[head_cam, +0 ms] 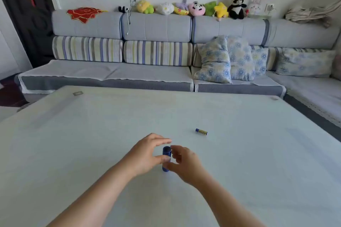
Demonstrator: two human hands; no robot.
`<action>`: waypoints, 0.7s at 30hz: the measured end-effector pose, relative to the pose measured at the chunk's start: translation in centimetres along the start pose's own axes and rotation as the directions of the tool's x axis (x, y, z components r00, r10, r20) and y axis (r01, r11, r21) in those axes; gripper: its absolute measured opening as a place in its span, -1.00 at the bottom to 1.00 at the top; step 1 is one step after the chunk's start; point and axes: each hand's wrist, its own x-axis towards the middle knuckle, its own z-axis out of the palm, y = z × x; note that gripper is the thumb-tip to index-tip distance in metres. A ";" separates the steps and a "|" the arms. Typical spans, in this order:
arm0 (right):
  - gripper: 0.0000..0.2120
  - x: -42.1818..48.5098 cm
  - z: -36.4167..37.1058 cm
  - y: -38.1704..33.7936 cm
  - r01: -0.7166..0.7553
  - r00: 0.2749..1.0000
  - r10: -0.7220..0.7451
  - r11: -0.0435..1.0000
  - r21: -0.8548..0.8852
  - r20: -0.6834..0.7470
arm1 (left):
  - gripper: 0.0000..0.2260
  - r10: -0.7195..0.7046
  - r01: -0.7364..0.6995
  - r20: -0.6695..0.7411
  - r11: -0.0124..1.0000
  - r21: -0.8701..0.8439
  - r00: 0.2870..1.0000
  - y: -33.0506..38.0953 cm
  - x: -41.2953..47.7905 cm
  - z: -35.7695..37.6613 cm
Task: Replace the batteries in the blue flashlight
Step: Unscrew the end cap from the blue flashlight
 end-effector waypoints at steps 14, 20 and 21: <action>-0.80 0.1 1.0 -0.7 0.005 1.000 -0.007 0.999 -0.050 -0.031 | -0.79 0.038 -0.039 0.012 0.997 0.064 0.999 -0.4 0.5 0.5; -0.91 -0.8 -0.7 -0.8 0.017 1.000 -0.016 0.989 0.147 -0.007 | -0.82 0.052 -0.056 -0.070 0.997 -0.058 0.996 -0.1 0.4 -0.5; -0.87 -1.0 -1.1 -0.8 0.002 1.000 -0.008 0.977 0.215 0.023 | -0.82 0.046 -0.053 -0.075 0.994 -0.100 0.996 0.0 0.4 -0.6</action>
